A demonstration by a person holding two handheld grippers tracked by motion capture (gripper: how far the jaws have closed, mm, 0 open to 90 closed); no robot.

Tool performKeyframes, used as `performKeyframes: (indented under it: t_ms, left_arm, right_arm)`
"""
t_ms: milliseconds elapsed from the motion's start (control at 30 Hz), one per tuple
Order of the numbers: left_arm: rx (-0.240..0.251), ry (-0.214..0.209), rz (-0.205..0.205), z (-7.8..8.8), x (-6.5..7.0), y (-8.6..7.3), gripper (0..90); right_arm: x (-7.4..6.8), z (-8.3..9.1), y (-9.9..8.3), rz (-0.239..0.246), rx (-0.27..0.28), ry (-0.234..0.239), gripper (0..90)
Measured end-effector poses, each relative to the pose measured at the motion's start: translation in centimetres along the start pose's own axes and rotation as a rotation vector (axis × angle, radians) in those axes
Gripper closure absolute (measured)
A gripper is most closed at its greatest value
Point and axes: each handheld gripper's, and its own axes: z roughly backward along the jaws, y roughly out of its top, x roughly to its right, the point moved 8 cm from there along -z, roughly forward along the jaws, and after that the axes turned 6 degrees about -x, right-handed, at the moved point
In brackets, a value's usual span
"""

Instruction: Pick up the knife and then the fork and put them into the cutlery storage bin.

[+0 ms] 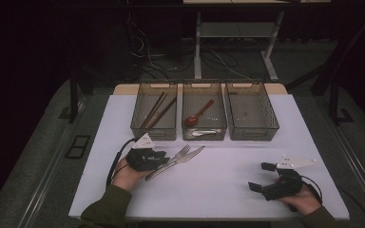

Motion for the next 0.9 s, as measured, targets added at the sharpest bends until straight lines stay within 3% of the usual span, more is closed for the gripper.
performKeyframes:
  t_ms: [333,467,567,900]
  left_arm:
    - [-0.053,-0.01,-0.024,-1.1,-0.2,-0.6,73.4]
    - [-0.055,-0.008,-0.024,-1.3,-0.2,-0.7,77.1]
    - [-0.068,-0.004,-0.053,-1.4,-0.2,-0.8,79.1]
    - [-0.07,-0.006,-0.063,-1.5,-0.3,-0.8,83.4]
  right_arm:
    - [0.0,-0.1,0.0,0.003,0.001,0.003,0.6]
    - [-0.1,-0.1,0.1,0.004,0.0,0.004,0.6]
    - [-0.1,-0.2,0.1,0.006,0.0,0.005,0.6]
    - [-0.2,-0.2,0.1,0.011,-0.002,0.008,0.6]
